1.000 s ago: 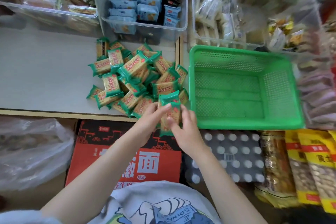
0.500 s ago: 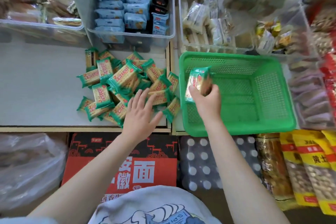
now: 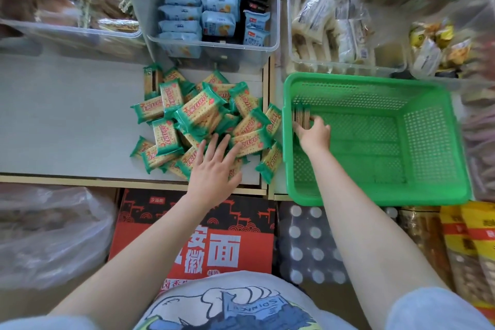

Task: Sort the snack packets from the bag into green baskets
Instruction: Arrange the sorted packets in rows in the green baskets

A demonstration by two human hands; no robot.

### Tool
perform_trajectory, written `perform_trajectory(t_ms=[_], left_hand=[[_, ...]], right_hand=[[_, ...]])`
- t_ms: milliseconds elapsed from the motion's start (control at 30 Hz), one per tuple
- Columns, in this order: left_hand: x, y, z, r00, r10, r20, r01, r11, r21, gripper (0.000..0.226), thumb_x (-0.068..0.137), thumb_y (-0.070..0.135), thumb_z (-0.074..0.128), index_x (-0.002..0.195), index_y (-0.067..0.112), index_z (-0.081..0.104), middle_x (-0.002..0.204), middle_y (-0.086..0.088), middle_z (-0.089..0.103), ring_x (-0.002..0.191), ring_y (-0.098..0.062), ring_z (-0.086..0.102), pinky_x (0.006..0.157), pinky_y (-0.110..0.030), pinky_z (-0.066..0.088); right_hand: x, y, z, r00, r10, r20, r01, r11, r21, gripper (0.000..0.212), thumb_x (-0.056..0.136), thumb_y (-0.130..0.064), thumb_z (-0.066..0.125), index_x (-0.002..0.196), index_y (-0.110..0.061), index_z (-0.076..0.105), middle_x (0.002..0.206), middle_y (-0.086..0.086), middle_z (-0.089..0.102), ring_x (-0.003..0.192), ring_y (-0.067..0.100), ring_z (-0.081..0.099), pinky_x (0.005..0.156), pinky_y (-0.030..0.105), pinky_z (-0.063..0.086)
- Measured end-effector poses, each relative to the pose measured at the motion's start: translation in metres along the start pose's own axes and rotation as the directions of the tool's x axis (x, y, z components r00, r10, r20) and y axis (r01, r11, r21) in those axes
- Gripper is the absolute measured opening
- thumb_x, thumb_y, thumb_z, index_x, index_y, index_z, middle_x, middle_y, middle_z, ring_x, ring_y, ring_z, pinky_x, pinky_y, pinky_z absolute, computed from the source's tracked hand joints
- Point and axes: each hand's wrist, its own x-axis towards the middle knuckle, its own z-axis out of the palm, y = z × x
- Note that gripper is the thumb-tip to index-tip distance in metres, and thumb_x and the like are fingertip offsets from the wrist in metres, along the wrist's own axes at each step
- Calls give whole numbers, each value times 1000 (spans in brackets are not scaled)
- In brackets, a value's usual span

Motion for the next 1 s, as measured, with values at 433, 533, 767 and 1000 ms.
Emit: perform_trajectory(t_ms=[433,533,767,1000], left_hand=[[-28,-18,-1,952,-85,-295,6,966,-259,43,92,37,47,118,9,67,120,-10,61,116,-29,50,98,-49,47],[-45,-31,6,947,-206,-245,137,952,-273,48,92,42,47,120,8,67,119,-11,62,111,-29,52,93,-43,45],[-73,-42,18,982,-185,-29,171,951,-259,63,95,47,41,152,21,40,161,-1,30,148,-23,21,121,-41,21],[-74,-45,10,981,-169,96,190,937,-292,59,101,47,45,156,28,32,166,6,15,152,-20,8,121,-44,18]], right_hand=[[-172,-19,-11,931,-366,4,341,871,354,9,99,-18,56,91,-18,60,80,-4,62,73,11,60,66,21,50],[-195,-1,29,927,53,371,-218,881,420,17,101,-25,55,103,-8,59,82,3,62,70,19,63,71,40,58],[-151,21,65,737,252,627,-649,5,761,67,97,-47,59,140,3,45,114,18,63,92,27,67,65,34,58],[-158,11,60,755,277,594,-629,54,775,47,97,-30,66,134,-4,52,95,11,60,80,17,63,58,21,55]])
